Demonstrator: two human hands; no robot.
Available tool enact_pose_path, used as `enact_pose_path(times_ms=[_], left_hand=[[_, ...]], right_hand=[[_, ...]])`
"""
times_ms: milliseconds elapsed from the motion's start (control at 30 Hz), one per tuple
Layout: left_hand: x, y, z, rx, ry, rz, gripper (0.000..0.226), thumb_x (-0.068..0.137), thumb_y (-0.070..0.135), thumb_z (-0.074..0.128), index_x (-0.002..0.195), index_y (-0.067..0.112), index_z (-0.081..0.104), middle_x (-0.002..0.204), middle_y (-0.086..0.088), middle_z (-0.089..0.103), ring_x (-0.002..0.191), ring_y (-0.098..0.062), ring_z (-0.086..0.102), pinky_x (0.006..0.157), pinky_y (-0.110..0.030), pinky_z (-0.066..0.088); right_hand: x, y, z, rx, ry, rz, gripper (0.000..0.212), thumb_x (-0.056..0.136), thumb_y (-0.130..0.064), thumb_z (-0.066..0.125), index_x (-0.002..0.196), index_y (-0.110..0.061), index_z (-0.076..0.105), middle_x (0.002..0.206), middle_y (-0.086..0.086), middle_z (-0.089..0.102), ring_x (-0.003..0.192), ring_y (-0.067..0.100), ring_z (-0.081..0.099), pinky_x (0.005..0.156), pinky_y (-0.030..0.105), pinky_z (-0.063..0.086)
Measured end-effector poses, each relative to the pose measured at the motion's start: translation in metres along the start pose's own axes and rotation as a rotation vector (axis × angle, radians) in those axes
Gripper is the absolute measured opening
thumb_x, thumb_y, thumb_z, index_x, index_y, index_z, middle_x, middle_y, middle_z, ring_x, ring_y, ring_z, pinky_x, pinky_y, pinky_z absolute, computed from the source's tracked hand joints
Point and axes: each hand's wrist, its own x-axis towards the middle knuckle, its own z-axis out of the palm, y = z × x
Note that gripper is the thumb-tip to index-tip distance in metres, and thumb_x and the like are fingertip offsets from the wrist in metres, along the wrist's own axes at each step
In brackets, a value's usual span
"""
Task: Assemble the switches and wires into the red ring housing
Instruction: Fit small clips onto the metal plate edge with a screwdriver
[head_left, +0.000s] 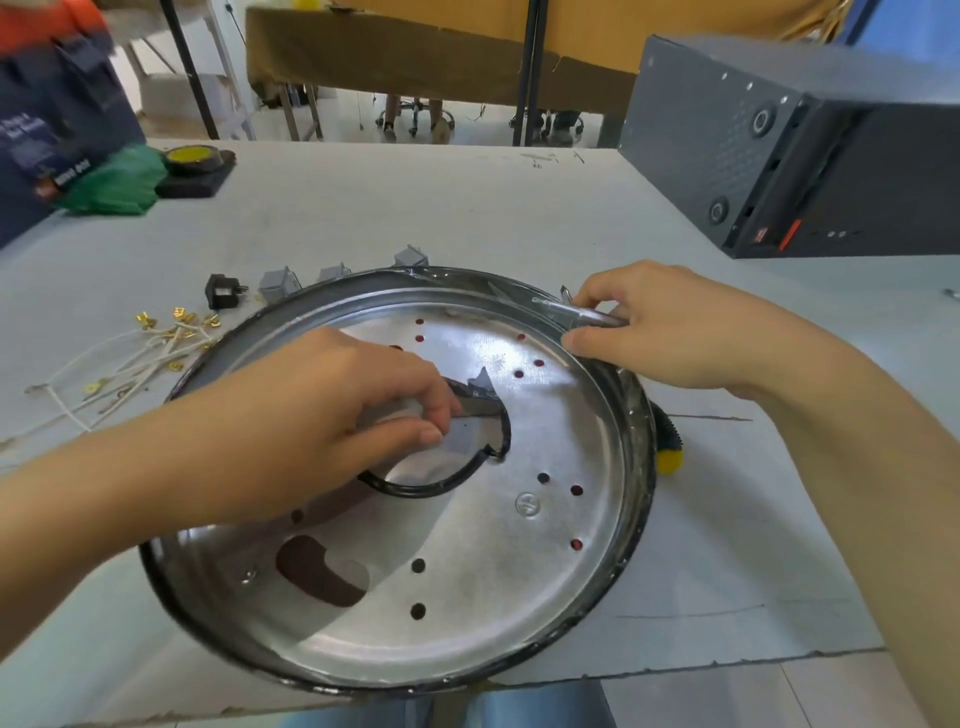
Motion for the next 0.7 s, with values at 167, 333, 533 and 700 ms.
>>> enact_pose_path(times_ms=[167,333,533,700], left_hand=[[0.001,-0.002,-0.001,0.016,0.044,0.065,0.014,0.087,0.044,0.048,0.089,0.036,0.059,0.093,0.013,0.067,0.085,-0.01,0.064,0.071,-0.036,0.052],[-0.003,-0.008,-0.007,-0.04,0.108,-0.03,0.011,0.083,0.046,0.056,0.082,0.037,0.062,0.091,0.02,0.067,0.086,-0.003,0.064,0.074,-0.031,0.053],[-0.004,-0.008,-0.011,-0.084,0.119,-0.109,0.026,0.074,0.056,0.049,0.079,0.037,0.065,0.087,0.024,0.068,0.084,0.004,0.063,0.075,-0.023,0.052],[0.0,-0.007,-0.011,-0.043,0.13,-0.068,0.02,0.08,0.052,0.052,0.079,0.036,0.063,0.097,0.029,0.065,0.093,0.002,0.061,0.078,-0.014,0.044]], right_hand=[[0.017,-0.008,0.006,0.077,0.042,-0.008,0.014,0.087,-0.034,0.062,0.095,-0.021,0.062,0.083,-0.002,0.061,0.069,0.011,0.057,0.053,0.023,0.041],[0.022,-0.008,0.011,0.061,0.052,0.0,0.032,0.09,-0.017,0.057,0.061,-0.022,0.047,0.06,-0.001,0.047,0.05,0.011,0.042,0.046,0.024,0.03],[0.016,-0.007,0.016,0.082,0.1,0.024,0.034,0.091,-0.012,0.053,0.06,-0.022,0.044,0.058,-0.001,0.046,0.049,0.013,0.041,0.044,0.023,0.034],[0.006,-0.004,0.014,0.06,0.068,0.025,0.031,0.089,-0.015,0.054,0.061,-0.024,0.047,0.061,-0.001,0.051,0.051,0.011,0.047,0.043,0.02,0.036]])
